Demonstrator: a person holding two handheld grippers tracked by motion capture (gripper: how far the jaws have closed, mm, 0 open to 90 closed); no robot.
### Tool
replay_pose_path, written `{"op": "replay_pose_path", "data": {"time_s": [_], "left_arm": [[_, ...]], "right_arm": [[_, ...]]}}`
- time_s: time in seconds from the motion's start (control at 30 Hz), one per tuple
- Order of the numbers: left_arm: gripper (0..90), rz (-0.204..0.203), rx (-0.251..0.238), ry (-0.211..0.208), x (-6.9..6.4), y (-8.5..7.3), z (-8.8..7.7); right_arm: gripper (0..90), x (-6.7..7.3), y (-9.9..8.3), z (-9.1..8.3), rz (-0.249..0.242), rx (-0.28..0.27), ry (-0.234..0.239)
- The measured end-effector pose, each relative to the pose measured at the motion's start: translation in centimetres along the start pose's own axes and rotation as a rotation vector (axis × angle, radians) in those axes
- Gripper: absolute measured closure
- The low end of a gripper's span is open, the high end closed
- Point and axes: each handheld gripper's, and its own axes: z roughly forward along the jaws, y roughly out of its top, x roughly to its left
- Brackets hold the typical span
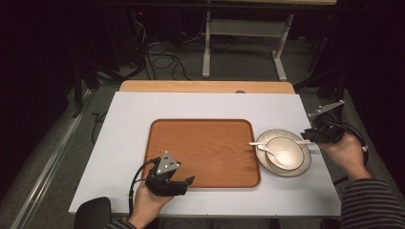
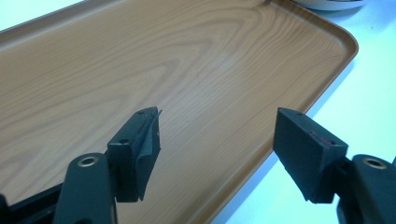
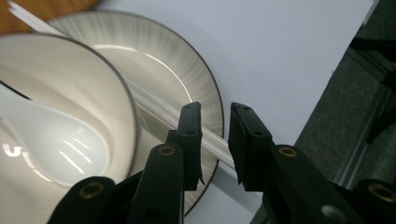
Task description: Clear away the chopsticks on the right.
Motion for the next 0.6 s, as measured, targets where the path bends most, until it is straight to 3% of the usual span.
{"op": "replay_pose_path", "data": {"time_s": [0.2, 0.27, 0.6], "left_arm": [[32.2, -0.005, 0.002, -0.001, 0.1, 0.0, 0.1], [32.2, -0.004, 0.002, -0.002, 0.1, 0.0, 0.1], [32.4, -0.004, 0.008, -0.003, 0.1, 0.0, 0.2]], "right_arm": [[75.1, -1.0, -0.4, 1.6, 0.025, 0.065, -0.006], [74.8, -1.5, -0.6, 2.0, 0.051, 0.058, 0.014], [73.4, -2.0, -0.4, 2.6, 0.068, 0.072, 0.035]]}}
